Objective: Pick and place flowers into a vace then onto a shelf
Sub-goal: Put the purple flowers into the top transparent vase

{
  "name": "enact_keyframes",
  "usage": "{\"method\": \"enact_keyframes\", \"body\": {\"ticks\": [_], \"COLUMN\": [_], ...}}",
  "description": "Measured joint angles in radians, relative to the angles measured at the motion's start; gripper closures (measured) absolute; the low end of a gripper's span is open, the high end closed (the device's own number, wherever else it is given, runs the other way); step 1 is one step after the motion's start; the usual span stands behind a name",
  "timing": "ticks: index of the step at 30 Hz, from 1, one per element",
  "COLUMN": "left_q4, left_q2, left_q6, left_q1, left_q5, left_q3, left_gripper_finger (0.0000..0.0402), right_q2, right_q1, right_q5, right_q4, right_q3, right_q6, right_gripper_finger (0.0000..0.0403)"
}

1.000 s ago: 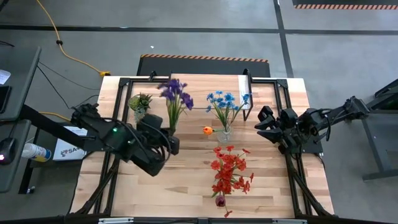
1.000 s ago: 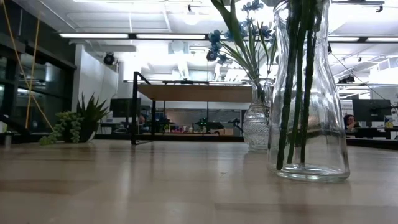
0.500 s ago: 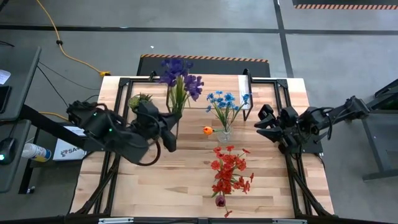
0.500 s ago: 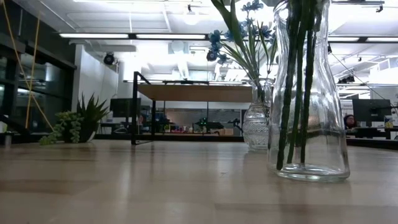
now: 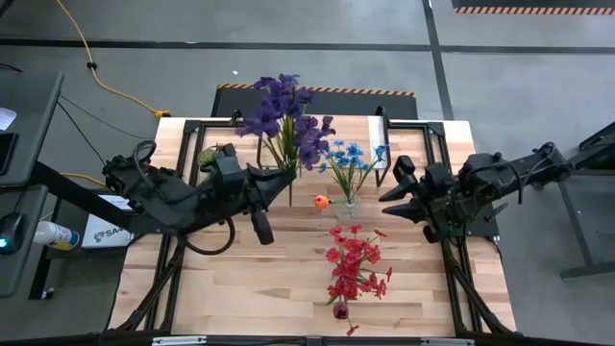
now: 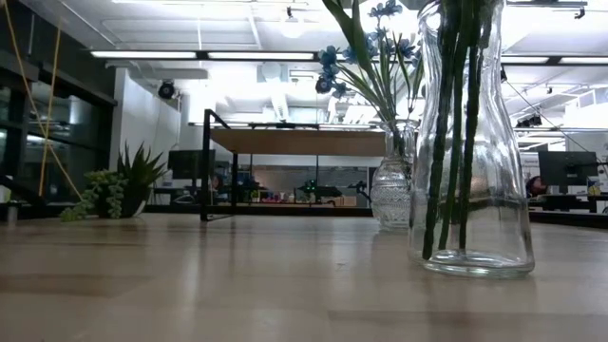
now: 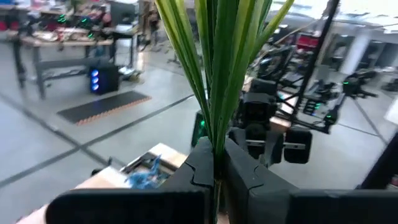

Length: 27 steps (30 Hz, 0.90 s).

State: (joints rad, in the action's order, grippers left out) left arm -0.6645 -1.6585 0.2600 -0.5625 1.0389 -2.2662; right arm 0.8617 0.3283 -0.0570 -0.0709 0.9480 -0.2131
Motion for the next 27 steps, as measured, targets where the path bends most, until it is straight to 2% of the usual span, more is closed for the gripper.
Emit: {"method": "enact_keyframes", "body": {"ticks": [6,13,20,27], "left_q4": [0.063,0.06,0.057,0.079], "left_q2": [0.0,-0.019,-0.048,-0.073], "left_q6": [-0.054,-0.067,-0.076,-0.075], "left_q1": [0.0,0.0,0.0,0.014], "left_q5": [-0.1,-0.154,-0.171,-0.204], "left_q3": [0.0,0.003,0.004,0.005], "left_gripper_finger": [0.0357,0.0357,0.0357,0.0357], "right_q2": [0.117,0.219,0.27,0.272], "right_q1": [0.0,0.0,-0.001,-0.001], "right_q5": [0.013,0.013,0.013,0.021], "right_q4": [0.141,0.189,0.244,0.233], "right_q3": [0.185,0.324,0.399,0.409], "right_q6": [0.061,0.11,0.11,0.11], "right_gripper_finger": [0.0295,0.0295,0.0295,0.0294]}}
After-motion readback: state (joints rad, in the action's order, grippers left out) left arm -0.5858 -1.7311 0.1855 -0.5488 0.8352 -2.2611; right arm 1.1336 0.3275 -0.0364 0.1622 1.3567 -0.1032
